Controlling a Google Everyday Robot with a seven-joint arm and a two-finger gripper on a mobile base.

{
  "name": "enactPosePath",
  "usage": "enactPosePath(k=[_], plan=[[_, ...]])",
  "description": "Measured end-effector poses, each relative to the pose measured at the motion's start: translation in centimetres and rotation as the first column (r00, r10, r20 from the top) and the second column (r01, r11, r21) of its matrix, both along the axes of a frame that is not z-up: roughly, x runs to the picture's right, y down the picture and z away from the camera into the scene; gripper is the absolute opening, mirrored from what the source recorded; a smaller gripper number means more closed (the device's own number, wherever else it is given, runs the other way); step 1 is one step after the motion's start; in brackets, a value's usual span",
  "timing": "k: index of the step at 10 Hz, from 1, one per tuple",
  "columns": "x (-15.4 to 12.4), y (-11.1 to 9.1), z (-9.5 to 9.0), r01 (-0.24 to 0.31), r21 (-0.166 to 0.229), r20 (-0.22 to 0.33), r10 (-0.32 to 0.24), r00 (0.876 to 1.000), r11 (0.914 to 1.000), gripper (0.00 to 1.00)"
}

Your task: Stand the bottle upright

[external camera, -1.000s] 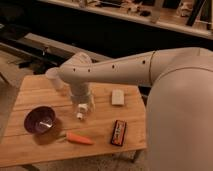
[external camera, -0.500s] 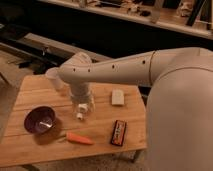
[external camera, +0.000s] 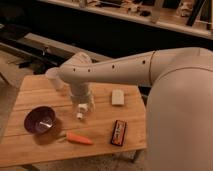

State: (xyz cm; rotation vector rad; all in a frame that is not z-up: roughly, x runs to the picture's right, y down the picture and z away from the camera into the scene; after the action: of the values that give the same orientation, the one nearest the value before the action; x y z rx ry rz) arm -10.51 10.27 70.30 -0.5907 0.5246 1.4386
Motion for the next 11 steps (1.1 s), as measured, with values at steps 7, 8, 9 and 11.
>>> enactPosePath(k=[7,8,9,11], plan=[[-0.3,-2.0,3.4,-0.046,0.021,-0.011,0.046,0.999,0.9987,0.65],[-0.4,-2.7,4.4,-0.061,0.035,-0.019,0.062,0.998,0.9975,0.65],[-0.7,-3.5,5.6,-0.078,0.05,-0.023,0.079,0.997,0.9957,0.65],[-1.5,-4.3,8.0,-0.103,0.057,-0.026,0.105,0.994,0.993,0.65]])
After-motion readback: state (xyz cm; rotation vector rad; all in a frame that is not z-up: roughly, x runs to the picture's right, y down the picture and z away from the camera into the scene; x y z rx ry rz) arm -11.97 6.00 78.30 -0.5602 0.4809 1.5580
